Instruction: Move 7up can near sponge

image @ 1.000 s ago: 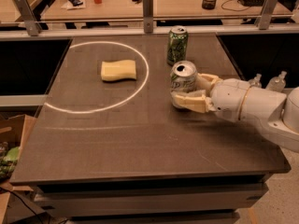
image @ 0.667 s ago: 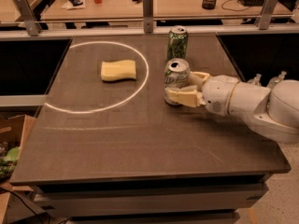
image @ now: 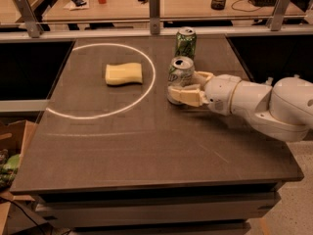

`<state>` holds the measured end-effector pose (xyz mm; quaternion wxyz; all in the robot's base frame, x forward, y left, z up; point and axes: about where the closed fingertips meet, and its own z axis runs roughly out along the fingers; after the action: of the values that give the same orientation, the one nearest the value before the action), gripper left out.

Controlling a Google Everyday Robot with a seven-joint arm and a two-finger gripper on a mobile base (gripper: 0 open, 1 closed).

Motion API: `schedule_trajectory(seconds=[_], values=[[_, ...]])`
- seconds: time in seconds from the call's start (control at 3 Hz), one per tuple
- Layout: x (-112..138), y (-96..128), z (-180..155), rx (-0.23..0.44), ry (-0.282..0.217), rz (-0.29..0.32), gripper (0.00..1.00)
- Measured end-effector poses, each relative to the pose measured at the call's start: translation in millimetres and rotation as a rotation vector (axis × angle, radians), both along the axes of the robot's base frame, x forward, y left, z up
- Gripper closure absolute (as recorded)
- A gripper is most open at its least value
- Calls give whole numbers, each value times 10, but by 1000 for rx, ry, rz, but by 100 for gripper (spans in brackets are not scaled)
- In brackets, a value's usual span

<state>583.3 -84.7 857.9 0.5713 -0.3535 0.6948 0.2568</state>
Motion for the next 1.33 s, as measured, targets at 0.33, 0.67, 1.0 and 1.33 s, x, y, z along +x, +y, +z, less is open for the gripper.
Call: schedule_trajectory(seconds=[0.33,0.67,1.0,1.33], values=[[1,0,7,0,0,0,100],[1,1,9,0,0,0,100],[1,2,11,0,0,0,100],[2,2,12,0,0,0,100]])
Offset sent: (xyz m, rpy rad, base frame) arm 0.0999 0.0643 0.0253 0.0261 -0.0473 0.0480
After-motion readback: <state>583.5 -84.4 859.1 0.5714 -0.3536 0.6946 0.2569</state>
